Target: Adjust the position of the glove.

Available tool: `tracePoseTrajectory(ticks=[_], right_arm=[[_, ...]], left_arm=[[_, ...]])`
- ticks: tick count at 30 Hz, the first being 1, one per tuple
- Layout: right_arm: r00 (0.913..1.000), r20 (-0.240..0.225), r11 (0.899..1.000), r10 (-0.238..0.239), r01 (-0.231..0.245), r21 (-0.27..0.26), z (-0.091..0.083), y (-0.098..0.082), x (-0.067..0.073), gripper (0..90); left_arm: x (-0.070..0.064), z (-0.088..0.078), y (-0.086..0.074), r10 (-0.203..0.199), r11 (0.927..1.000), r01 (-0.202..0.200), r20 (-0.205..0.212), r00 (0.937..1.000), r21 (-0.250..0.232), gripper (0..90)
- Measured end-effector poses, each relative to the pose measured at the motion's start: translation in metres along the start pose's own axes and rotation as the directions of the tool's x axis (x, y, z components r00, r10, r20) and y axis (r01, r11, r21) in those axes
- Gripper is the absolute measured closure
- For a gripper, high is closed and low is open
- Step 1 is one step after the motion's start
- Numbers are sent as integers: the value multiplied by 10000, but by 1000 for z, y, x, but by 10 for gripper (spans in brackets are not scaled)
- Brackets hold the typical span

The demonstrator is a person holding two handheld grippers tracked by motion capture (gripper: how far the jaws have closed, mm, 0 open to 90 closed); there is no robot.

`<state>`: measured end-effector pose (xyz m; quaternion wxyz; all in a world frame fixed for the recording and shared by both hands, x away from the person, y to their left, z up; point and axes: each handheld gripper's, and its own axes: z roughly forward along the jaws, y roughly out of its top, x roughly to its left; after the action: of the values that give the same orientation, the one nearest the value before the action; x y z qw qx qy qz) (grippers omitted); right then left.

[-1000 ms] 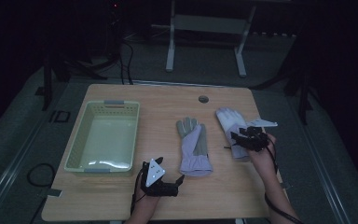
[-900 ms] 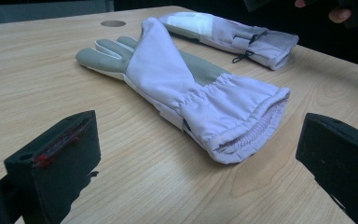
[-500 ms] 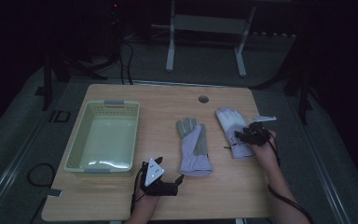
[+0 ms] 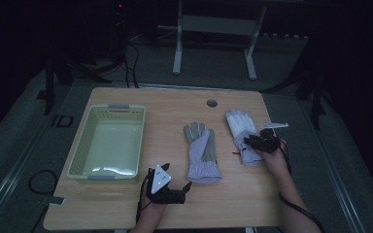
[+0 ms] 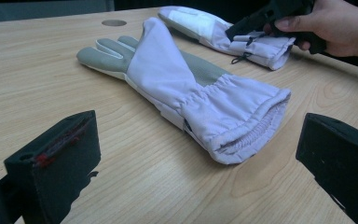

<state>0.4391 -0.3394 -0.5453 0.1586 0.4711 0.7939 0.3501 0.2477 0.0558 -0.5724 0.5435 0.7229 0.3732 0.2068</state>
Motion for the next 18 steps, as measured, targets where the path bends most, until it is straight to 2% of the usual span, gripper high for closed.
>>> tracePoseTrajectory(ticks=[2, 6, 7, 8, 11, 14, 18], right_arm=[[9999, 73, 9998, -107, 106, 196, -1, 2, 3, 707], [9991, 377, 9992, 187, -200, 344, -6, 6, 8, 798], [9985, 495, 9992, 241, -256, 298, -9, 8, 10, 874], [9976, 675, 9998, 145, -152, 94, -15, 10, 13, 880], [9939, 1067, 9996, 278, -279, -2, -28, 13, 20, 886], [9920, 1040, 9971, 711, -677, -355, -41, 12, 23, 888], [9883, 1272, 9951, 841, -765, -630, -59, 10, 31, 889]], left_arm=[[0, 0, 0, -38, 10000, 38, -22, 10000, -3, 0], [0, 0, 0, -72, 10000, 72, -42, 10000, -2, 0], [0, 0, 0, -85, 10000, 84, -40, 10000, -12, 0], [0, 0, 0, -86, 10000, 85, -42, 10000, -15, 0], [0, 0, 0, -76, 10000, 76, -49, 10000, -11, 0], [0, 0, 0, -46, 10000, 46, -55, 10000, -4, 0], [0, 0, 0, -53, 10000, 53, -66, 10000, 7, 0]])
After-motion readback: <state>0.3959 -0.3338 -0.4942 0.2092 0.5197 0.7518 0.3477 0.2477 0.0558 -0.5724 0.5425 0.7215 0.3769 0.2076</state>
